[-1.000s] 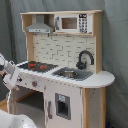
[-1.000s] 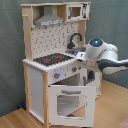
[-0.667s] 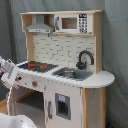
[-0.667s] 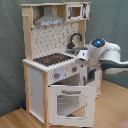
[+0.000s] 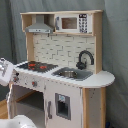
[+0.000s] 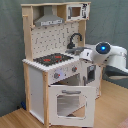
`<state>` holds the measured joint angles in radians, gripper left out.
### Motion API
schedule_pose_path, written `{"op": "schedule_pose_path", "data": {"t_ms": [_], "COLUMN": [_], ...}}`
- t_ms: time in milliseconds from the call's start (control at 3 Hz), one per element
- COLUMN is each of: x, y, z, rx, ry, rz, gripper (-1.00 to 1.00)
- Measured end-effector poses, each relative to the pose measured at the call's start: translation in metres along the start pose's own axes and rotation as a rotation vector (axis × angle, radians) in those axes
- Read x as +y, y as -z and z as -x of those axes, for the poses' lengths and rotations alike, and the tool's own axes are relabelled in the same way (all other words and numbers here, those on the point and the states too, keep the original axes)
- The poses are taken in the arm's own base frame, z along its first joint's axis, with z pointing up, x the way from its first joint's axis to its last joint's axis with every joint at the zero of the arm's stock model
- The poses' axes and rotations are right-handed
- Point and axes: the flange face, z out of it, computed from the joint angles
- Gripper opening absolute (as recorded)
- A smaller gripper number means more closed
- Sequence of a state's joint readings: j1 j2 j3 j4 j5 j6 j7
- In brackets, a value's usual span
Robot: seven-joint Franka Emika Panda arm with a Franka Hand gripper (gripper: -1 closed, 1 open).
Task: Play with the kitchen
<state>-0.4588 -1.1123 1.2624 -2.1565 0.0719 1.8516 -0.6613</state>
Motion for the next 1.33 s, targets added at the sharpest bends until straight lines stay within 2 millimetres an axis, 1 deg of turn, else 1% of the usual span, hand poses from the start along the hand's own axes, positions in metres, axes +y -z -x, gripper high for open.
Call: {"op": "schedule_pose_path", "data": {"t_ms": [333,667,1000,1333], "x": [-0.007,-0.018,-0.031,-0.038], "y": [0.014,0.032,0.042,0.052], "z": [0.000,-0.007,-0.017,-0.031], "rx": [-0.064,-0.125,-0.174,-0.166], "ry": [0.012,0.039,0.075,0.113], "rz": [0.131,0.280,0.428,0.564], "gripper": [1.00,1.00,1.00,1.00]}}
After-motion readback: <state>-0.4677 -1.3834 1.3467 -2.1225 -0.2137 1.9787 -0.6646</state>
